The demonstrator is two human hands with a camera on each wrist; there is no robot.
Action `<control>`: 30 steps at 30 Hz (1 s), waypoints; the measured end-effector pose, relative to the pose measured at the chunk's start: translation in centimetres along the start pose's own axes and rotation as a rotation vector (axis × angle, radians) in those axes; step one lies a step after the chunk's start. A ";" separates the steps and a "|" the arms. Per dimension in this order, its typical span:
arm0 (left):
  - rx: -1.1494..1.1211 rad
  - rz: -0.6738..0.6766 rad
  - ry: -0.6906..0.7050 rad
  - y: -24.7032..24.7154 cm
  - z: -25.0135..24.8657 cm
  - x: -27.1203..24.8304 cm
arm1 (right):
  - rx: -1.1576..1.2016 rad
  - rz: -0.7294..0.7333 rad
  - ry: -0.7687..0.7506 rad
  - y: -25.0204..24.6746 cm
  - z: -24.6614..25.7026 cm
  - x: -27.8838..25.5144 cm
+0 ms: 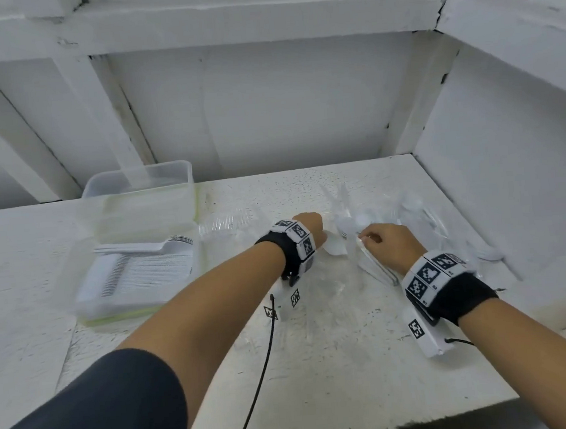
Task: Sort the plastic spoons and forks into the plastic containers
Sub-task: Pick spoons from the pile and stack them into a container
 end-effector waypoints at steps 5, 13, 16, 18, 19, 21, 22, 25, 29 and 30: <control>-0.148 -0.172 -0.005 -3.1 2.6 -2.9 | -0.210 0.061 0.052 0.1 0.3 1.7; -0.326 -0.308 -0.038 -4.4 6.9 -6.6 | -0.585 0.146 0.068 1.7 2.1 2.6; -0.325 -0.338 -0.069 -4.4 7.9 -7.2 | -0.582 0.140 0.040 2.5 2.8 2.4; -0.322 -0.353 -0.074 -4.5 8.5 -7.4 | -0.560 0.144 0.021 2.9 3.3 2.1; -0.336 -0.367 -0.079 -4.6 8.8 -7.6 | -0.535 0.149 0.002 3.1 3.6 1.8; -0.410 -0.406 -0.095 -4.8 9.4 -7.8 | -0.441 0.160 -0.045 3.4 4.1 1.3; -0.476 -0.428 -0.109 -5.0 9.7 -7.9 | -0.380 0.173 -0.064 3.5 4.4 1.1; -0.695 -0.465 -0.146 -5.5 10.4 -8.1 | -0.206 0.226 -0.067 4.3 4.8 0.6; -0.797 -0.480 -0.158 -5.9 10.8 -8.5 | -0.027 0.270 0.034 4.5 5.1 0.3; -0.804 -0.484 -0.163 -5.9 11.0 -8.6 | -0.025 0.281 0.044 4.4 5.2 0.3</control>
Point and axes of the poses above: each hand's wrist, its own x-axis towards the middle knuckle, its own y-axis out of the palm, z = x × y, the point moved 2 cm from there along x, towards the middle knuckle, and after that the axes turned 1 degree about y, right-handed, at the moved point
